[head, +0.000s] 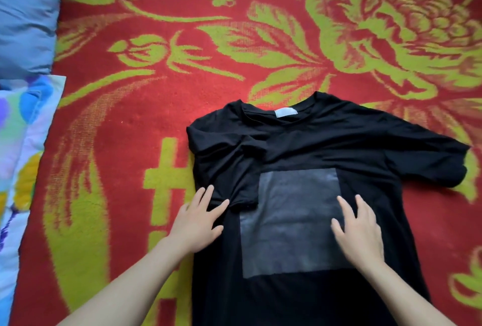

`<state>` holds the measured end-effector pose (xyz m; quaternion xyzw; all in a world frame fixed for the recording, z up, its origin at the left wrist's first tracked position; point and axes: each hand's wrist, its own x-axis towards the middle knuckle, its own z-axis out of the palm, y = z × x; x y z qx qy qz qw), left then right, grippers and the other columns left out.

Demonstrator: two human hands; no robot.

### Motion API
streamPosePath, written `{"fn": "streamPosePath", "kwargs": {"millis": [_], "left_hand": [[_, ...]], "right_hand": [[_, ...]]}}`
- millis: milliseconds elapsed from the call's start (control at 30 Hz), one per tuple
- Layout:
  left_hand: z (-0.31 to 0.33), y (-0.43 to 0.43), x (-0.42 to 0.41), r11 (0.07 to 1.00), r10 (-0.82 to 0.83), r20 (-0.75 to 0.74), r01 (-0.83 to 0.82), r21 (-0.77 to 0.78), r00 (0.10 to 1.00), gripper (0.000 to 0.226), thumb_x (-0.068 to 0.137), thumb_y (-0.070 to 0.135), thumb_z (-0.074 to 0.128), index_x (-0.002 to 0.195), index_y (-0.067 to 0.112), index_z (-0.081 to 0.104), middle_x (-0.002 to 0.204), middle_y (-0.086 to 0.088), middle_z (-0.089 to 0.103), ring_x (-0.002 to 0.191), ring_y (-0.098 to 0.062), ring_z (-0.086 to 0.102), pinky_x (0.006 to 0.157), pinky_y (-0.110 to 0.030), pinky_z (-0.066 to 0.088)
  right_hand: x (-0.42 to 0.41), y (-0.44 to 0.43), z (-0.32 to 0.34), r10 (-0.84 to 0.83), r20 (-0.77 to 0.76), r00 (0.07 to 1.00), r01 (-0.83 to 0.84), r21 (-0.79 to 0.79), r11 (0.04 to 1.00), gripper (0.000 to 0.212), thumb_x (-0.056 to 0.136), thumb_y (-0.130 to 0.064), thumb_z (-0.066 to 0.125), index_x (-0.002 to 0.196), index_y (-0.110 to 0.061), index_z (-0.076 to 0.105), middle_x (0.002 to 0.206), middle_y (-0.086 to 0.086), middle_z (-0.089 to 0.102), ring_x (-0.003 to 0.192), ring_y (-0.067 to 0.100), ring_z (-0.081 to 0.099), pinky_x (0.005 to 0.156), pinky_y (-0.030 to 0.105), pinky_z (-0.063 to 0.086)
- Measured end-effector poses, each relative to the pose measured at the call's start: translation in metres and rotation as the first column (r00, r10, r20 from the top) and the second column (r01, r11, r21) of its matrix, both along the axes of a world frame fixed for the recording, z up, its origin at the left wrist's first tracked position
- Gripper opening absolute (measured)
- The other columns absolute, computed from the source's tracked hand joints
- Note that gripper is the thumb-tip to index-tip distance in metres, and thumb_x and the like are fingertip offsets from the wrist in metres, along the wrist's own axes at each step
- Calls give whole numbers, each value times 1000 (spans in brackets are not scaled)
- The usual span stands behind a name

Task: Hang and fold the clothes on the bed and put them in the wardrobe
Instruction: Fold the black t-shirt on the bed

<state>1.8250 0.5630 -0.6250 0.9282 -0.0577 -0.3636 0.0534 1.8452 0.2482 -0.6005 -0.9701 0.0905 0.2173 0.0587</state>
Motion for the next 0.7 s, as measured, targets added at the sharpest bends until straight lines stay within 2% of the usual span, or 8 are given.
{"fn": "streamPosePath", "kwargs": {"millis": [100, 200, 300, 367, 433, 500, 633, 700], "left_hand": [[0, -6, 6, 1000, 21, -31, -21, 16, 999, 61, 94, 51, 37, 145, 48, 5, 156, -6, -17, 144, -23, -15, 112, -40, 19], [4, -13, 13, 996, 84, -88, -84, -2, 993, 80, 89, 50, 46, 141, 49, -14, 156, -9, -16, 144, -26, -13, 111, -41, 22], [3, -23, 22, 992, 124, -185, -121, 28, 975, 96, 83, 51, 53, 136, 47, -27, 155, -9, -20, 143, -26, -16, 111, -44, 25], [3, -26, 28, 991, 129, -244, -116, 66, 961, 94, 82, 52, 54, 137, 51, -23, 155, -10, -22, 143, -27, -18, 112, -46, 23], [4, -30, 33, 988, 148, -289, -127, 89, 946, 91, 82, 51, 54, 138, 53, -18, 154, -10, -23, 143, -28, -18, 112, -48, 20], [4, -32, 36, 985, 164, -308, -140, 100, 937, 88, 83, 51, 54, 139, 54, -14, 155, -10, -22, 143, -29, -17, 112, -48, 17], [4, -34, 41, 981, 190, -329, -163, 106, 925, 86, 82, 52, 54, 139, 56, -11, 155, -11, -21, 143, -30, -16, 112, -48, 15], [5, -35, 42, 979, 201, -340, -176, 103, 919, 86, 83, 52, 54, 139, 56, -10, 155, -12, -21, 143, -31, -16, 113, -48, 15]], "right_hand": [[25, -37, -1, -242, 142, 960, 224, 136, 965, 49, 91, -18, 56, 138, -8, 44, 145, 23, 34, 133, 37, 28, 104, 44, 28], [61, -77, 2, -599, 169, 783, 529, 327, 783, 46, 92, -16, 53, 134, 1, 44, 133, 31, 43, 124, 42, 39, 104, 40, 27], [93, -117, -2, -824, 16, 566, 708, 504, 496, 55, 93, -27, 52, 138, 1, 37, 130, 20, 49, 121, 31, 46, 104, 40, 33], [109, -132, -6, -908, -164, 385, 755, 622, 208, 56, 93, -32, 53, 137, 0, 38, 126, 17, 50, 117, 29, 51, 98, 43, 40], [120, -144, -7, -917, -354, 184, 721, 683, -118, 50, 93, -28, 55, 135, -6, 41, 133, 15, 49, 122, 28, 51, 94, 38, 43], [129, -155, -7, -886, -460, 57, 654, 688, -315, 48, 92, -20, 57, 136, -13, 41, 139, 9, 46, 123, 23, 50, 92, 33, 42], [148, -174, 4, -866, -498, -47, 635, 654, -411, 11, 89, -8, 59, 95, -17, 55, 110, -4, 58, 76, 10, 55, 59, 19, 42], [154, -180, 11, -863, -504, -9, 659, 646, -384, 23, 90, -11, 58, 72, -19, 47, 79, -9, 53, 55, 3, 42, 48, 17, 30]]}}
